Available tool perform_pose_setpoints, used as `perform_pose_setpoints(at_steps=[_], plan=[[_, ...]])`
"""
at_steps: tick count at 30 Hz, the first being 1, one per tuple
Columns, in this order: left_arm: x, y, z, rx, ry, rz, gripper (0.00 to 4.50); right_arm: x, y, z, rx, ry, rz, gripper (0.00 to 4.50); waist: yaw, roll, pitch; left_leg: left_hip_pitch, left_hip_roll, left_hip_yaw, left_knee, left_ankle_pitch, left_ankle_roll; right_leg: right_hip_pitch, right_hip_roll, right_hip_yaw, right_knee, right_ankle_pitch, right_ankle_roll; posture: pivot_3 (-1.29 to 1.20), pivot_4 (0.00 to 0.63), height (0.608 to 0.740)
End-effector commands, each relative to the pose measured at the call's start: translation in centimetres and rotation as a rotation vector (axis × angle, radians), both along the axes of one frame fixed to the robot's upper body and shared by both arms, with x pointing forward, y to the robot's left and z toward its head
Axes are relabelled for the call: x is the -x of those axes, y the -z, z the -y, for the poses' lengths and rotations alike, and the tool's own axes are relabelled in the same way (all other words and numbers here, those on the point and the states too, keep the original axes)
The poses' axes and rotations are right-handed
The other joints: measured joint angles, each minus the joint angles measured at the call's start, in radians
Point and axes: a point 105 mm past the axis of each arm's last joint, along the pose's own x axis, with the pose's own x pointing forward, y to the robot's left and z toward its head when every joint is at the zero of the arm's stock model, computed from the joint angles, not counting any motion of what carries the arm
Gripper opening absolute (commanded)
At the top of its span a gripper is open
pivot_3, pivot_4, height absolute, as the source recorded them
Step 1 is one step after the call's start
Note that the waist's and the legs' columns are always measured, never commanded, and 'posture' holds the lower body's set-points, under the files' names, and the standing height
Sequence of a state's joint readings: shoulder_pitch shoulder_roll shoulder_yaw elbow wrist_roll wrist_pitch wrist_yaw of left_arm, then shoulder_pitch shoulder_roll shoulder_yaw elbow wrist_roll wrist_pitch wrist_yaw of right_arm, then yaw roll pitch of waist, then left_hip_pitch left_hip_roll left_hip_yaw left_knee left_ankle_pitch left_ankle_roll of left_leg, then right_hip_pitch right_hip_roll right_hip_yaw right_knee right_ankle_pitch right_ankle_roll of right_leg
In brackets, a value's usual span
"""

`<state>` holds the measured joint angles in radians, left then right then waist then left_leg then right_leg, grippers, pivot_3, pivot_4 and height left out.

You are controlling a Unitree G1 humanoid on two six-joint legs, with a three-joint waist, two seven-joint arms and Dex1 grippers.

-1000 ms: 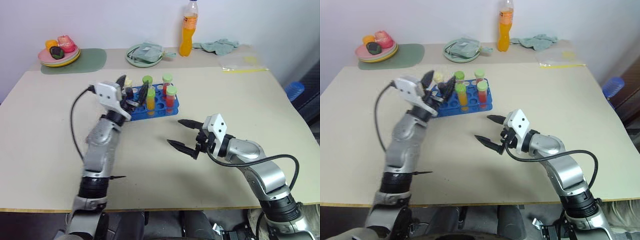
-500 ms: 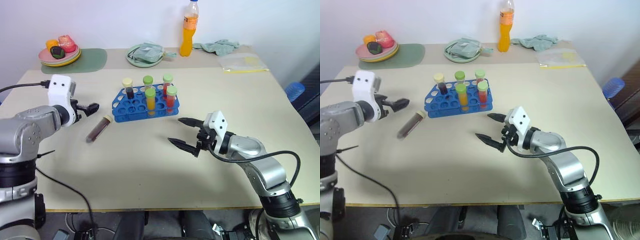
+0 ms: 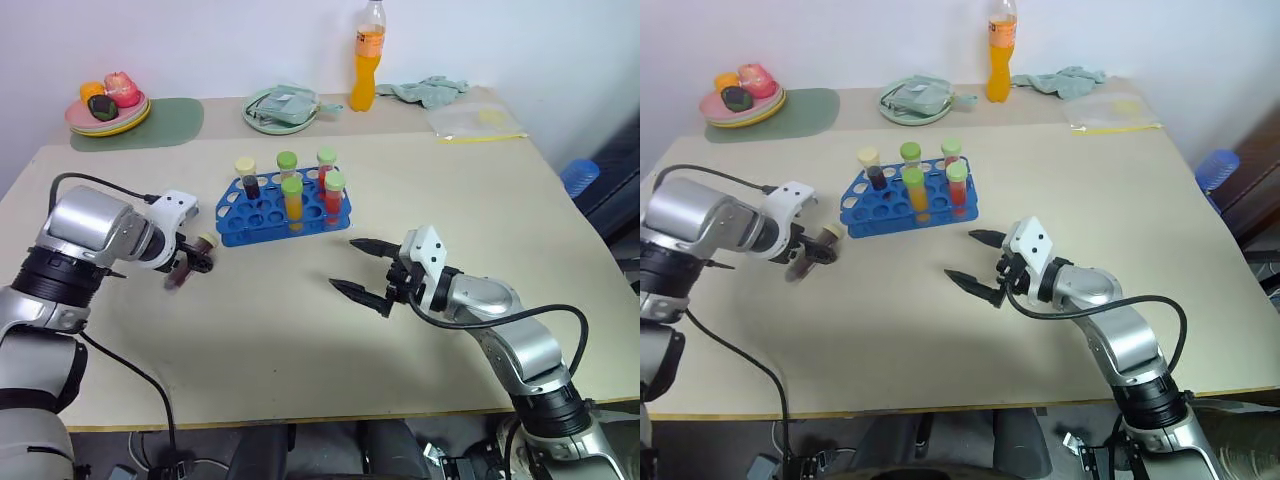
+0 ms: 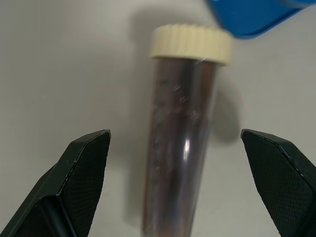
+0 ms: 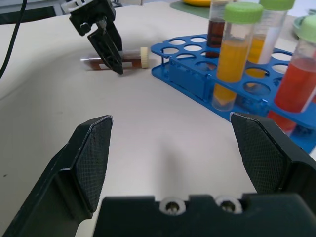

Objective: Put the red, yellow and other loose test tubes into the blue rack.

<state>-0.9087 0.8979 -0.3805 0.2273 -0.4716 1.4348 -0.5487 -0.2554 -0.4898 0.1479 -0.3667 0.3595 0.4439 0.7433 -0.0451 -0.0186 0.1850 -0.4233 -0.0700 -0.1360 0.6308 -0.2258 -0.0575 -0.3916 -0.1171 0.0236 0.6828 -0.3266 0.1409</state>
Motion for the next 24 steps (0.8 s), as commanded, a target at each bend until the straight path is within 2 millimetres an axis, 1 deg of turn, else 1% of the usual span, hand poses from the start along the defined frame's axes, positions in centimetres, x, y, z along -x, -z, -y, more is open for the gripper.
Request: perform_pose_setpoints(at_steps=[1,2,6,7,11,14,15,16,17,18,19,20,21,24], plan=[[-0.5,-0.7,-0.5,-0.028,0.006,0.030,3.52,0.9,-1.0,-1.2,-0.028,-0.027,0.052,4.23,-0.002,0.000,0.000,0.000,0.000,0.000,0.000,0.000,0.000,0.000,0.000,0.000,0.000,0.000,0.000,0.00,0.150,0.740],[-0.5,-0.8,-0.5,-0.030,0.005,0.033,3.10,1.0,-1.0,-1.3,-0.030,-0.029,0.051,4.23,-0.001,0.000,0.000,0.000,0.000,0.000,0.000,0.000,0.000,0.000,0.000,0.000,0.000,0.000,0.000,0.00,0.150,0.740],[-0.3,-1.4,-1.5,-0.035,-0.025,0.045,1.02,1.0,-0.9,-1.4,-0.031,-0.032,0.049,4.23,0.001,0.000,0.000,0.000,0.000,0.000,0.000,0.000,0.000,0.000,0.000,0.000,0.000,0.000,0.000,0.00,0.150,0.740],[-0.3,-1.4,-1.9,-0.038,-0.035,0.048,0.75,0.9,-0.9,-1.4,-0.029,-0.033,0.049,4.23,0.001,0.000,0.000,0.000,0.000,0.000,0.000,0.000,0.000,0.000,0.000,0.000,0.000,0.000,0.000,0.00,0.150,0.740],[-0.1,-2.2,-3.9,-0.070,-0.113,0.088,0.74,0.7,-1.0,-1.3,-0.024,-0.037,0.052,4.23,-0.001,0.000,0.000,0.000,0.000,0.000,0.000,0.000,0.000,0.000,0.000,0.000,0.000,0.000,0.000,0.00,0.150,0.740],[-2.1,-5.3,-6.4,-0.136,-0.234,0.377,0.74,0.6,-1.0,-1.1,-0.020,-0.038,0.054,4.23,0.001,0.000,0.000,0.000,0.000,0.000,0.000,0.000,0.000,0.000,0.000,0.000,0.000,0.000,0.000,0.00,0.150,0.740],[-3.1,-7.0,-6.5,-0.145,-0.228,0.538,0.74,0.6,-1.0,-1.1,-0.019,-0.039,0.054,4.23,0.002,0.000,0.000,0.000,0.000,-0.001,0.000,0.000,0.000,0.000,0.000,0.000,0.001,0.000,0.000,0.00,0.150,0.740],[-3.9,-9.4,-5.8,-0.135,-0.190,0.729,0.74,0.6,-1.0,-1.1,-0.018,-0.039,0.052,4.23,0.004,0.000,0.000,0.000,0.000,-0.001,0.001,0.000,0.000,0.000,0.000,0.000,0.000,0.000,0.000,0.00,0.150,0.740],[-4.1,-11.8,-5.0,-0.114,-0.168,0.907,0.74,0.6,-0.9,-1.1,-0.017,-0.041,0.051,4.23,0.006,0.000,0.000,-0.001,0.000,-0.001,0.001,0.000,0.000,0.000,-0.001,0.000,0.000,0.000,0.000,0.00,0.150,0.740],[-3.9,-13.4,-4.1,-0.051,-0.163,1.039,0.74,0.6,-0.9,-1.1,-0.017,-0.043,0.048,4.23,0.012,-0.001,0.000,-0.001,0.000,-0.001,0.001,0.002,-0.004,-0.001,-0.001,0.000,0.000,0.000,0.000,0.00,0.150,0.740],[-3.4,-14.5,-2.7,0.022,-0.115,1.150,0.74,0.6,-0.8,-1.2,-0.018,-0.044,0.046,4.23,0.019,-0.001,0.000,-0.002,0.000,-0.001,0.002,0.003,-0.005,-0.001,-0.002,-0.001,-0.001,0.000,0.000,0.00,0.150,0.740],[-2.6,-15.2,-1.2,0.086,-0.066,1.243,0.74,0.5,-0.8,-1.2,-0.018,-0.046,0.045,4.23,0.025,-0.001,0.000,-0.003,0.000,-0.001,0.002,0.003,-0.005,-0.001,-0.002,-0.001,-0.001,0.000,0.000,0.00,0.150,0.740],[-1.8,-15.5,0.2,0.152,-0.033,1.320,0.74,0.5,-0.8,-1.3,-0.017,-0.047,0.045,4.23,0.029,-0.002,-0.001,-0.003,0.000,-0.001,0.002,0.003,-0.005,0.000,-0.002,0.000,-0.002,0.000,0.000,0.00,0.150,0.740],[0.5,-15.0,3.6,0.259,0.021,1.493,0.74,0.3,-0.9,-1.2,-0.017,-0.044,0.047,4.23,0.031,-0.001,-0.001,-0.002,0.000,0.000,0.002,0.003,-0.005,0.000,-0.003,0.000,-0.003,0.000,0.000,0.00,0.150,0.740]])
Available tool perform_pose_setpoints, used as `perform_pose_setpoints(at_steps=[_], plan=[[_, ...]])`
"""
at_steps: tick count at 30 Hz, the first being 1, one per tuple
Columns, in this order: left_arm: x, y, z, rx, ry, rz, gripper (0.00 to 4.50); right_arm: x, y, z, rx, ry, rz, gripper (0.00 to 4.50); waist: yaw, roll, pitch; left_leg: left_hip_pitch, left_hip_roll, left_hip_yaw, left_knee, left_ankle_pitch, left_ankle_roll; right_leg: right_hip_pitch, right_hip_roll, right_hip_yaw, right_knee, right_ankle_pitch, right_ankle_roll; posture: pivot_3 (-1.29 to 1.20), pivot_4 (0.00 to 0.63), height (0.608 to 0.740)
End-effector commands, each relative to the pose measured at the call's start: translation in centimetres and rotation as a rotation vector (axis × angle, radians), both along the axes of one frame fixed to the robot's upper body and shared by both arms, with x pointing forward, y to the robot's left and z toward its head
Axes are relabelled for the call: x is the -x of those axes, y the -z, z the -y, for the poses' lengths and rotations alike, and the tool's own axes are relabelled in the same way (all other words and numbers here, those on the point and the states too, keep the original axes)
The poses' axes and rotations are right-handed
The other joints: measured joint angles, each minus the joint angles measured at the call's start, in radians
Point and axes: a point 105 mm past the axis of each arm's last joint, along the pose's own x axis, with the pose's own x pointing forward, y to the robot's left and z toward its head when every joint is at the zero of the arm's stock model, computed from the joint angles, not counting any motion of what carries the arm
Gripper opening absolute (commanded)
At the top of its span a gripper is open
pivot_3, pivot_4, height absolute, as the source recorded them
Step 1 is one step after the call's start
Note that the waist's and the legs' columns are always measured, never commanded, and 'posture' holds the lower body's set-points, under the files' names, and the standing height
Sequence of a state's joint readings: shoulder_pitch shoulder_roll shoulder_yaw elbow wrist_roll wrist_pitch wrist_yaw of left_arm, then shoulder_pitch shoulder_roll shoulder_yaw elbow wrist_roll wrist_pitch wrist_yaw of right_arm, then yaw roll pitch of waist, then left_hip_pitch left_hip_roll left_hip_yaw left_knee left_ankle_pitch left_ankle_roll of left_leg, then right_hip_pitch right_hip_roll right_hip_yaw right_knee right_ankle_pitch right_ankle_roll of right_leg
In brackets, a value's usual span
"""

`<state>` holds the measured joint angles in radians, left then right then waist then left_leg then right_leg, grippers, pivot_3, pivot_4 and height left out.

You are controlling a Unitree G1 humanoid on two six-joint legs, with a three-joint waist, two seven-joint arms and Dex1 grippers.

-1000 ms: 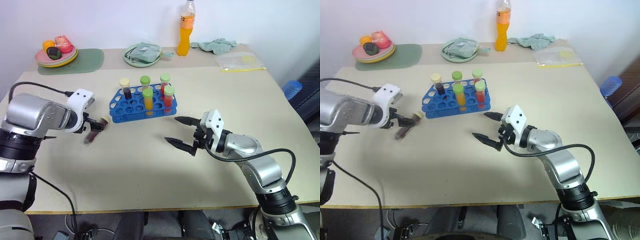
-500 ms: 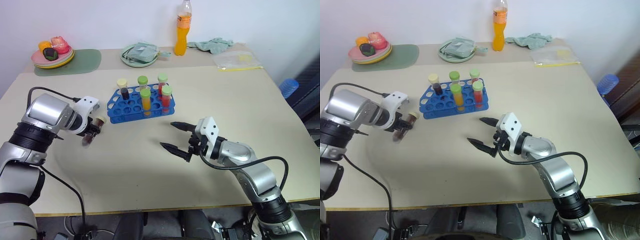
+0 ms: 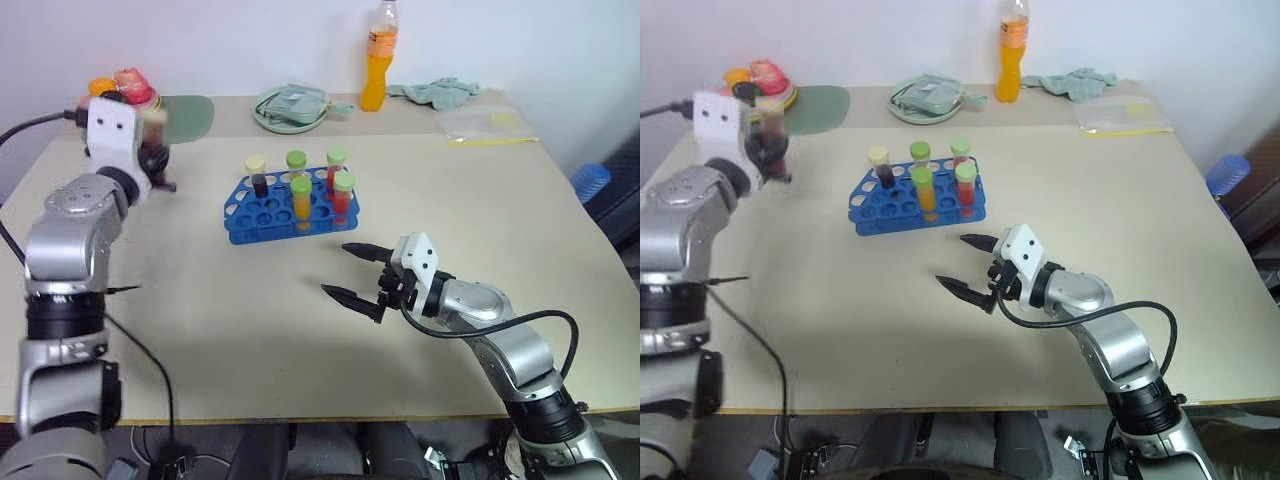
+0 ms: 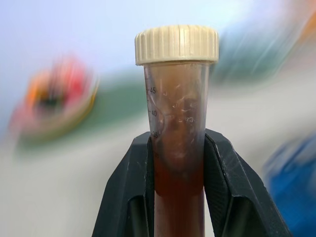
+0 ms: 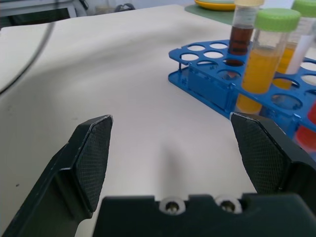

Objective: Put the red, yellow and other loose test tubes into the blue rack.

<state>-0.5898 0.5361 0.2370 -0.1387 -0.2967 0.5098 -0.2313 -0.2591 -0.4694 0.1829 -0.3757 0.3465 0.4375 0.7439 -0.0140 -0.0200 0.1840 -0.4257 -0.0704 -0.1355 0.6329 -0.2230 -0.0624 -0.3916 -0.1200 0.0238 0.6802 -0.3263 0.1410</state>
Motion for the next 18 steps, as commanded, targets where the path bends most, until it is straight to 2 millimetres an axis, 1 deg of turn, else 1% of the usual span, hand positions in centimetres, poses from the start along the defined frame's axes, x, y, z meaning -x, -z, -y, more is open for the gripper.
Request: perform_pose_setpoints(at_steps=[1,3,5,7,9,11,14,18], plan=[[3.2,-1.3,3.2,0.021,0.085,0.263,0.74,-0.2,-1.0,0.0,-0.014,-0.006,0.042,4.23,0.000,0.000,0.000,0.000,0.000,0.001,0.000,0.000,0.000,0.000,0.000,0.000,0.000,0.000,0.000,0.00,0.150,0.740],[3.5,1.0,5.2,-0.062,0.091,0.276,0.74,-0.3,-1.0,-0.1,-0.010,-0.009,0.043,4.23,-0.004,0.000,0.000,0.000,0.000,0.001,0.000,0.000,0.000,0.000,0.001,0.000,0.001,0.000,0.000,0.00,0.150,0.740],[3.3,2.9,6.8,0.014,0.105,0.253,0.74,-0.3,-1.0,-0.1,-0.007,-0.012,0.045,4.23,-0.002,0.000,0.000,0.001,0.000,0.002,0.000,0.000,0.001,0.000,0.001,0.000,0.002,0.000,0.000,0.00,0.150,0.740],[3.2,4.3,8.7,0.043,0.124,0.240,0.74,-0.3,-1.1,-0.1,-0.006,-0.007,0.049,4.23,0.001,0.000,0.000,0.001,0.000,0.002,0.001,-0.003,0.004,0.001,0.001,0.000,0.002,0.000,0.000,0.00,0.150,0.740],[3.1,5.2,10.0,0.010,0.130,0.244,0.74,-0.3,-1.1,0.0,-0.006,-0.003,0.051,4.23,0.002,0.000,0.000,0.001,0.000,0.002,0.001,-0.003,0.005,0.001,0.001,0.000,0.002,0.000,0.000,0.00,0.150,0.740],[2.7,5.9,10.1,0.012,0.103,0.229,0.74,-0.3,-1.2,0.1,-0.006,0.001,0.052,4.23,0.000,0.000,0.000,0.001,-0.001,0.003,0.001,-0.003,0.005,0.001,0.001,0.000,0.002,0.000,0.000,0.00,0.150,0.740],[1.7,7.2,9.6,-0.005,0.017,0.192,0.74,-0.1,-0.9,0.2,-0.003,0.006,0.047,4.23,-0.005,0.000,-0.001,0.002,0.000,0.002,0.000,-0.003,0.005,0.001,0.001,0.000,0.002,0.000,0.000,0.00,0.150,0.740],[0.7,7.9,9.7,-0.010,-0.024,0.156,0.74,0.0,-0.9,0.1,-0.007,0.009,0.046,4.23,-0.001,0.000,-0.001,0.002,0.000,0.002,0.001,-0.003,0.005,0.001,0.002,0.000,0.002,0.000,0.000,0.00,0.150,0.740]])
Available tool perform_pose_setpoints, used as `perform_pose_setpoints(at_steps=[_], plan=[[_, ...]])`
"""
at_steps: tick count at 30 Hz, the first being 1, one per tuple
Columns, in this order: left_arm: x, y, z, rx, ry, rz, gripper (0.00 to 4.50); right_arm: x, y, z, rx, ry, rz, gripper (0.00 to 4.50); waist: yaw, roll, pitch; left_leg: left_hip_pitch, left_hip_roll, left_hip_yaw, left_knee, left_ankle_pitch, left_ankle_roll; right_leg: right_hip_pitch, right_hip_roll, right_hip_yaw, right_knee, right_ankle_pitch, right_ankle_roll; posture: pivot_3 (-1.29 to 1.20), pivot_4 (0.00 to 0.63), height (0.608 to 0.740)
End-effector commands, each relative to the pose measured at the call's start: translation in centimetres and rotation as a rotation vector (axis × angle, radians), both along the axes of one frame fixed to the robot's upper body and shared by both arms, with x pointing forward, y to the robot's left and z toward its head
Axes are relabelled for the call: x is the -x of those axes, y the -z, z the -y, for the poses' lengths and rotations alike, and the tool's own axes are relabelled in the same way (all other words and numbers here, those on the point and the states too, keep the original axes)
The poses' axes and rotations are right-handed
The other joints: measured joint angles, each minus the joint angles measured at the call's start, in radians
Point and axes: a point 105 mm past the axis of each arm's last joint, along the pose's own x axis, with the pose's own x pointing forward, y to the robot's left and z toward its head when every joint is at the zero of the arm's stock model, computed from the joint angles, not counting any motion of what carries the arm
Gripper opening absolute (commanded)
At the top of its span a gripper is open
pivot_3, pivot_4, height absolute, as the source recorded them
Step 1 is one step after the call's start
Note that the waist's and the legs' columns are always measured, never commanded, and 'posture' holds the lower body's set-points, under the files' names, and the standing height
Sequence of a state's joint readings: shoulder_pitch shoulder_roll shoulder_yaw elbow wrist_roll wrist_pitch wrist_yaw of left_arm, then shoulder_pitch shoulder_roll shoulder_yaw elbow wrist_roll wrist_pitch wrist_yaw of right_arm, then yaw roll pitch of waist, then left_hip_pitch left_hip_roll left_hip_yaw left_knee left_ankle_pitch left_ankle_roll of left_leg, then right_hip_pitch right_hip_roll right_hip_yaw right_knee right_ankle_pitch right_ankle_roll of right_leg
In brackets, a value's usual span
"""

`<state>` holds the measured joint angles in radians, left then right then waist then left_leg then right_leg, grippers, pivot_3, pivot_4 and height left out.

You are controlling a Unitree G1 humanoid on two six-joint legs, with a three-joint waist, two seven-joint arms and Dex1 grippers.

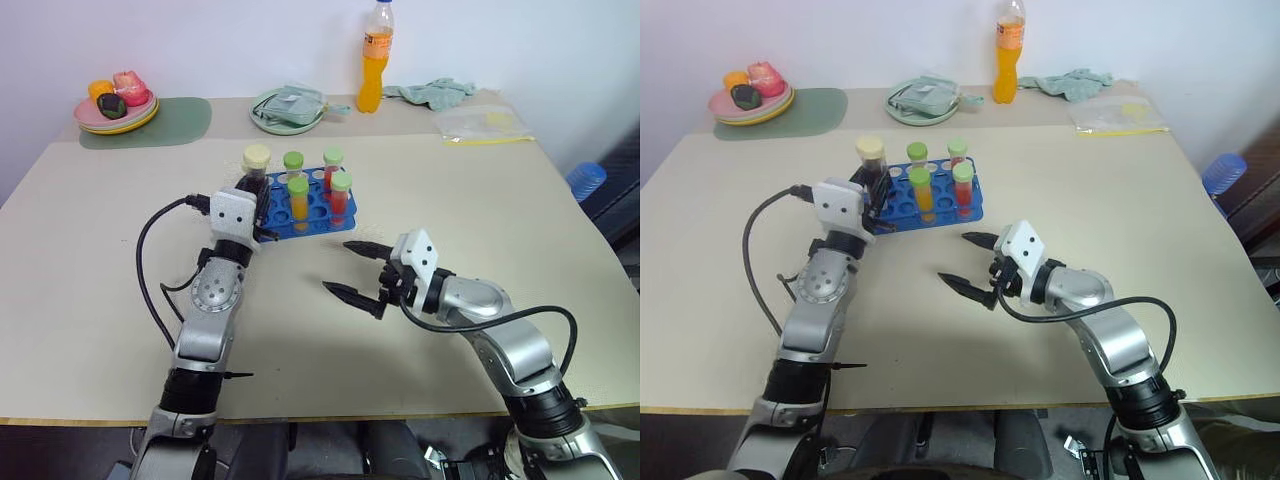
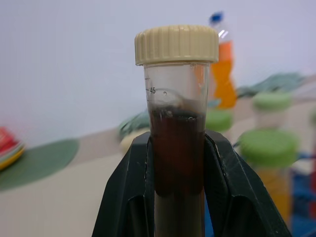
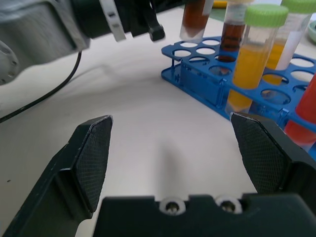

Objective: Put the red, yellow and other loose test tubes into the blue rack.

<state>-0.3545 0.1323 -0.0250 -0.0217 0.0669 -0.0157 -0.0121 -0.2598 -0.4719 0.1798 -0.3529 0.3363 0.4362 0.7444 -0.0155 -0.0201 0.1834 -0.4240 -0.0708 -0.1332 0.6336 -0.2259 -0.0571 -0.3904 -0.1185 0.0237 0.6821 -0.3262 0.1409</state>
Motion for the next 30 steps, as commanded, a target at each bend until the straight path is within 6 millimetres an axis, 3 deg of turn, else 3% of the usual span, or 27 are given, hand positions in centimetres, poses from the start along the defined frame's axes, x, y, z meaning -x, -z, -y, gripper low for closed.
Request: perform_pose_setpoints(at_steps=[1,8,26,30], plan=[[-0.5,-1.0,0.4,-0.010,-0.020,0.033,0.74,0.4,-1.4,-0.3,-0.020,-0.008,0.059,4.23,0.001,0.000,0.000,0.000,0.000,0.000,0.000,0.000,0.000,0.000,0.000,0.000,0.000,0.000,0.000,0.00,0.150,0.740],[-1.5,0.2,1.7,0.043,0.034,-0.034,0.74,0.4,-1.4,-0.3,-0.020,-0.009,0.060,4.23,0.000,0.000,0.000,0.000,0.000,-0.001,0.000,0.000,0.000,0.000,0.000,0.000,0.000,0.000,0.000,0.00,0.150,0.740],[-2.1,1.0,1.1,0.098,0.019,-0.021,0.74,0.3,-1.6,-0.3,-0.017,-0.014,0.066,4.23,0.002,0.000,0.000,0.000,0.000,-0.001,0.000,0.000,0.000,0.000,0.000,0.000,0.000,0.000,0.000,0.00,0.150,0.740],[-1.7,1.1,0.7,0.132,0.029,-0.018,2.70,0.3,-1.7,0.0,-0.013,-0.010,0.069,4.23,0.000,0.000,0.000,0.000,0.000,-0.001,0.000,0.000,0.000,0.000,0.000,0.000,0.000,0.000,0.000,0.00,0.150,0.740]])
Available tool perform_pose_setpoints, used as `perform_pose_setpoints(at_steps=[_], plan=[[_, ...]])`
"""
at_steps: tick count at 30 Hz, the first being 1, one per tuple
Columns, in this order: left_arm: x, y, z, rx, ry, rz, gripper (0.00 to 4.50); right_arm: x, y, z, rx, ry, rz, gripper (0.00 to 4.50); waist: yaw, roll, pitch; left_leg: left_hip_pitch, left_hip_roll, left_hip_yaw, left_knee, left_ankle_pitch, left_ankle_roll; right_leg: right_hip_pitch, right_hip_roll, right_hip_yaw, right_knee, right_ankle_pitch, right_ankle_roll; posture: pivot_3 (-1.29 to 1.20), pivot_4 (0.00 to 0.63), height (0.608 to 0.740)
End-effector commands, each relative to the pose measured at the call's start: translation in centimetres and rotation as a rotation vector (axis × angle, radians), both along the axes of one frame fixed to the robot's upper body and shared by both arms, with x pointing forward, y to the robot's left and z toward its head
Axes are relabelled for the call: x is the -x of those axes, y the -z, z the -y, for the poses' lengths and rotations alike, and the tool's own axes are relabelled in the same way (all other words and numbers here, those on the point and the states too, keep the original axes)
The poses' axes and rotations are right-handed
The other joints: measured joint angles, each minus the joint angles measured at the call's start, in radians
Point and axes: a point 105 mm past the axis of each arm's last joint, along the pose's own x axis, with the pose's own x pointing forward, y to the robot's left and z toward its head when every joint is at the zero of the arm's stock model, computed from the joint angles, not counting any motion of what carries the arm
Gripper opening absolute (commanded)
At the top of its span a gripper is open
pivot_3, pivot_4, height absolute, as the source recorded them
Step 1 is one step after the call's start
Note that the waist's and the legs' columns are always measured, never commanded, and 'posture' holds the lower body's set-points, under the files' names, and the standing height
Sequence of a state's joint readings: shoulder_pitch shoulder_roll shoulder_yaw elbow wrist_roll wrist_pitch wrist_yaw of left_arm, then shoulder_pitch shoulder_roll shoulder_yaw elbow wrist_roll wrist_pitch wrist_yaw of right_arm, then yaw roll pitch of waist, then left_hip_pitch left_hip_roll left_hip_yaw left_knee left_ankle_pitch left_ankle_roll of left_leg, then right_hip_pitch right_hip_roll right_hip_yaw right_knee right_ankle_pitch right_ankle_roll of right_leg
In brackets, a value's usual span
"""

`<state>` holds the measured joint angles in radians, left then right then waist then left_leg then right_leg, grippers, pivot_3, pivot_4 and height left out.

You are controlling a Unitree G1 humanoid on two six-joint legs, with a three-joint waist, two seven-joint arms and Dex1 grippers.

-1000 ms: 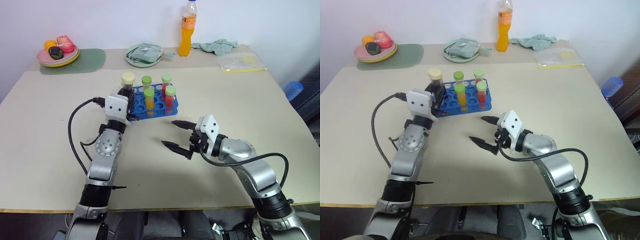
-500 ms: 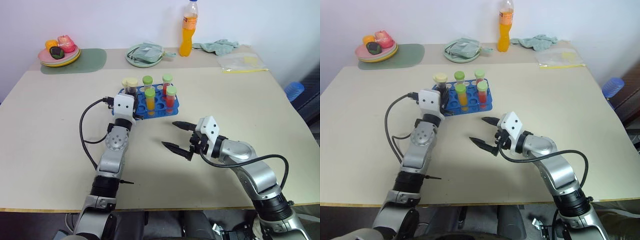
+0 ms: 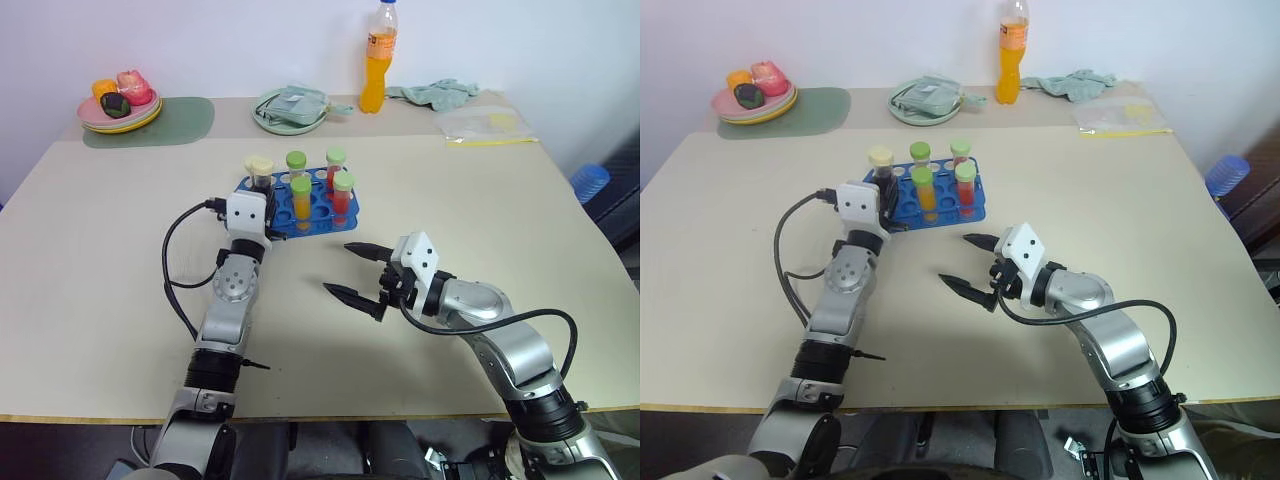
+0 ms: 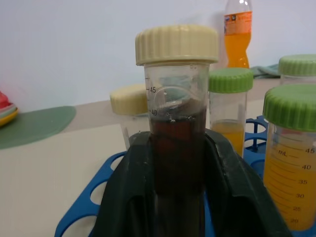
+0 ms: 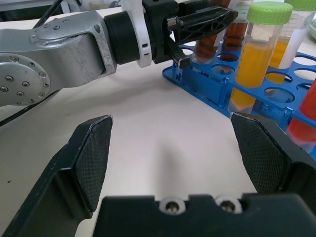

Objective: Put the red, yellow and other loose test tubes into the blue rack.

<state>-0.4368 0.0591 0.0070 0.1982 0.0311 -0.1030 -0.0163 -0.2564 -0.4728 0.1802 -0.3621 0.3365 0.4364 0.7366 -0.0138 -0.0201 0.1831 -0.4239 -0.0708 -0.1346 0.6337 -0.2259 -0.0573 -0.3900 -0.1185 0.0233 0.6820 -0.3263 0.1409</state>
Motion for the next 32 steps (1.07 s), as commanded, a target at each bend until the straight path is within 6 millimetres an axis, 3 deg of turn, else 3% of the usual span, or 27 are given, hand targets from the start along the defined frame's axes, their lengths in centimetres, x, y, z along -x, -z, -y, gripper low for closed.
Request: perform_pose_setpoints(at_steps=[1,3,4,9,14,18,22,26,32], plan=[[0.5,-1.0,-0.4,0.042,0.007,0.051,3.15,0.2,-1.7,0.2,-0.011,-0.010,0.068,4.23,-0.002,0.000,0.000,0.000,0.000,0.000,0.000,0.000,0.000,0.000,0.000,0.000,0.000,0.000,0.000,0.00,0.150,0.740],[0.8,-1.4,-0.6,0.060,0.017,0.066,4.20,0.0,-2.2,0.5,-0.022,0.005,0.077,4.23,-0.003,0.000,0.000,0.000,0.000,0.000,0.000,0.000,0.000,0.000,0.000,0.000,0.000,0.000,0.000,0.00,0.150,0.740],[1.1,-1.7,-0.7,0.074,0.028,0.074,4.48,-0.1,-2.5,0.8,-0.035,0.016,0.077,4.23,-0.003,0.000,0.000,0.000,0.000,0.000,0.000,0.000,0.000,0.000,0.000,0.000,0.000,0.000,0.000,0.00,0.150,0.740],[3.5,-3.4,-3.4,0.104,0.089,0.097,4.48,-0.2,-3.6,3.0,-0.010,0.062,0.092,4.23,-0.004,0.000,0.000,0.000,0.000,-0.001,-0.001,0.000,0.000,0.000,0.000,0.000,0.000,0.000,0.000,0.00,0.150,0.740],[6.6,-4.3,-6.6,0.020,0.198,0.037,4.48,0.3,-4.3,7.5,0.042,0.148,0.072,4.23,-0.002,0.000,0.000,0.000,0.001,-0.001,-0.001,0.000,0.000,0.000,0.000,0.000,0.000,0.000,0.000,0.00,0.150,0.740],[8.3,-2.1,-9.4,-0.161,0.257,-0.166,4.48,0.3,-4.5,11.9,0.051,0.279,0.035,4.23,0.000,0.001,0.000,0.001,0.001,0.000,-0.001,-0.001,0.002,0.001,0.000,0.000,-0.001,0.000,0.000,0.00,0.150,0.740],[9.3,-0.2,-11.8,-0.214,0.279,-0.294,4.48,0.4,-3.9,15.3,0.091,0.380,-0.002,4.23,0.000,0.001,0.000,0.003,0.001,0.001,-0.002,-0.001,0.002,0.003,0.000,0.001,-0.001,0.000,0.000,0.00,0.150,0.740],[9.7,0.4,-12.2,-0.225,0.291,-0.330,4.48,0.7,-3.3,16.7,0.107,0.405,-0.024,4.23,0.000,0.001,0.000,0.003,0.001,0.002,-0.002,-0.001,0.002,0.003,0.000,0.001,-0.002,0.000,-0.001,0.00,0.150,0.740],[9.5,0.9,-12.3,-0.243,0.269,-0.341,4.48,0.7,-2.8,16.2,0.113,0.388,-0.031,4.23,-0.003,0.001,0.000,0.003,0.002,0.001,-0.002,-0.001,0.002,0.003,0.000,0.001,-0.002,0.000,-0.001,0.00,0.150,0.740]])
